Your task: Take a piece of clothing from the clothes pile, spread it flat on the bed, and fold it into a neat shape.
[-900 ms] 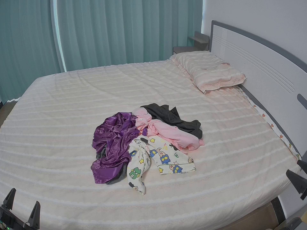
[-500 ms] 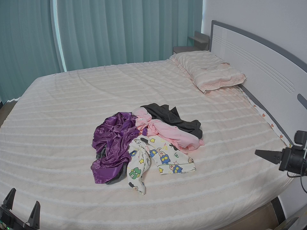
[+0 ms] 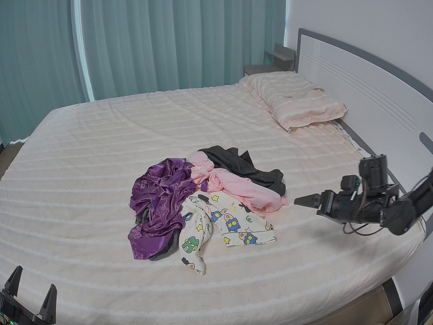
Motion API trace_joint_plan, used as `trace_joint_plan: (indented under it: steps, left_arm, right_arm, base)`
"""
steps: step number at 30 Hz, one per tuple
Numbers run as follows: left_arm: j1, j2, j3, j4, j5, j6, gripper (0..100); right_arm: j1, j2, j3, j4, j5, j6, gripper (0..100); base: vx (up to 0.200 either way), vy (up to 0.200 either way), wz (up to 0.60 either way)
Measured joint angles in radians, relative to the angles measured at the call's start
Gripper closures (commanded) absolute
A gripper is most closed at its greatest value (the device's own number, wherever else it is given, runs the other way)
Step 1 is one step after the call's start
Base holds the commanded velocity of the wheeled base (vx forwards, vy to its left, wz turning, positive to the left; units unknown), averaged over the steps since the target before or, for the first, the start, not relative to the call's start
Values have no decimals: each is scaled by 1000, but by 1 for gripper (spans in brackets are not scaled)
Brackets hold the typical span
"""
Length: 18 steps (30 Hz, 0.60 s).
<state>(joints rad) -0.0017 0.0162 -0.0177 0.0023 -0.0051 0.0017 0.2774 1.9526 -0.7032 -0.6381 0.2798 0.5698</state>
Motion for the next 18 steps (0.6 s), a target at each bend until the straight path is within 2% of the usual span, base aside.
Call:
trace_joint_plan:
  steps: [9, 18]
  left_arm:
    - [0, 0, 0, 0, 0, -6, 0]
    - [0, 0, 0, 1, 0, -9, 0]
  right_arm:
    - [57, 366, -224, -89, -52, 55, 0]
    - [95, 478, -321, -82, -60, 53, 0]
  base:
    - [0, 0, 0]
    - [0, 0, 0]
